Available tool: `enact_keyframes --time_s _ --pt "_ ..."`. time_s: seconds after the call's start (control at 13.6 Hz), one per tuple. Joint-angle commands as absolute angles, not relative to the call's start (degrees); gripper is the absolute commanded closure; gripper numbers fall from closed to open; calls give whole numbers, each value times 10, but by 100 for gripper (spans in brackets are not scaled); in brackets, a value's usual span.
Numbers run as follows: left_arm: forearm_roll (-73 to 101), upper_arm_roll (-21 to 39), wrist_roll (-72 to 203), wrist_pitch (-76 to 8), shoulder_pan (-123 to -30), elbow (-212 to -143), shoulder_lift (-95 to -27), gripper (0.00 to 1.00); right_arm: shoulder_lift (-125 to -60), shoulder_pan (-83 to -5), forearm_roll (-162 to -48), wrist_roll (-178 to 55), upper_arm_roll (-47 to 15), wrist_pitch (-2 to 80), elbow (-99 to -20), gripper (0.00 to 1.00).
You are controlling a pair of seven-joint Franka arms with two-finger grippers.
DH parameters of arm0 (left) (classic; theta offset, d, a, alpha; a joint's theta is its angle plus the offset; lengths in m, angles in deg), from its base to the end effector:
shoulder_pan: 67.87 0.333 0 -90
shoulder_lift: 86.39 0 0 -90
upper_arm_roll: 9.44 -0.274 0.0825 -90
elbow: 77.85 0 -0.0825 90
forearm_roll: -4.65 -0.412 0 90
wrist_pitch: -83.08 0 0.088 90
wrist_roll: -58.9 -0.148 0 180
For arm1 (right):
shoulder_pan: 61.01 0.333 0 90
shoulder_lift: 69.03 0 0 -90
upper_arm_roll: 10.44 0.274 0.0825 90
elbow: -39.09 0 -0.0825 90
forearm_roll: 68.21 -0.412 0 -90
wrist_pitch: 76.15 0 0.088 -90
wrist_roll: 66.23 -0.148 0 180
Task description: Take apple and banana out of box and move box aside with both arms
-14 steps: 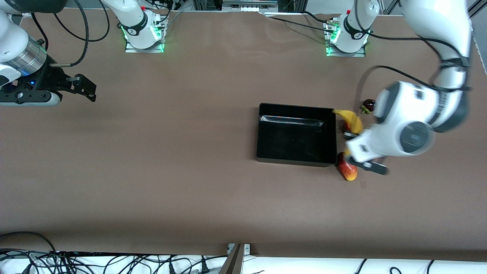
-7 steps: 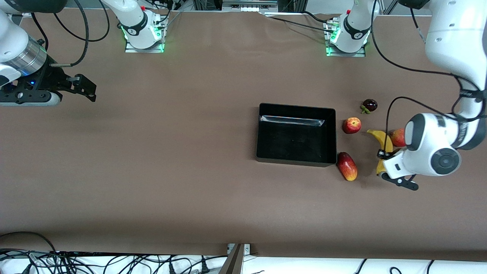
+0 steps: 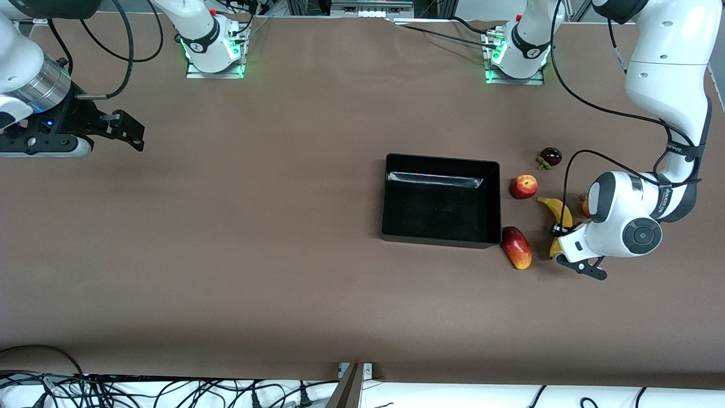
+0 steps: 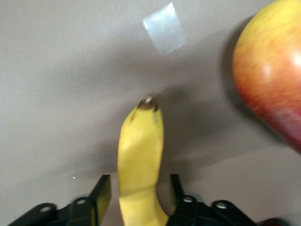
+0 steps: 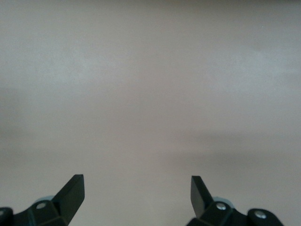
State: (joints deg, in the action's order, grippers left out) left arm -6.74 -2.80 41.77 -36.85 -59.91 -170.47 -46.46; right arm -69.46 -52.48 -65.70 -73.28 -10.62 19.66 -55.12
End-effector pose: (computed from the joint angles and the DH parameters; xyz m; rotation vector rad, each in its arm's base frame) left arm 0.6530 0.0328 0.1114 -3.0197 0.5729 0.3446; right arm 0.5875 0.0801 0.5092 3.1005 0.0414 0.0404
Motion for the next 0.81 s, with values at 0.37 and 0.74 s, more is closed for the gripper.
enact_keyframes --time_s 0.37,0.74 --pt "-72 29 411 -117 -616 -1584 -620 0 -700 -525 -653 -733 -104 192 -536 0" --pt "-25 32 418 24 -632 -1525 -719 0 -720 -515 -666 -726 -103 214 -536 0"
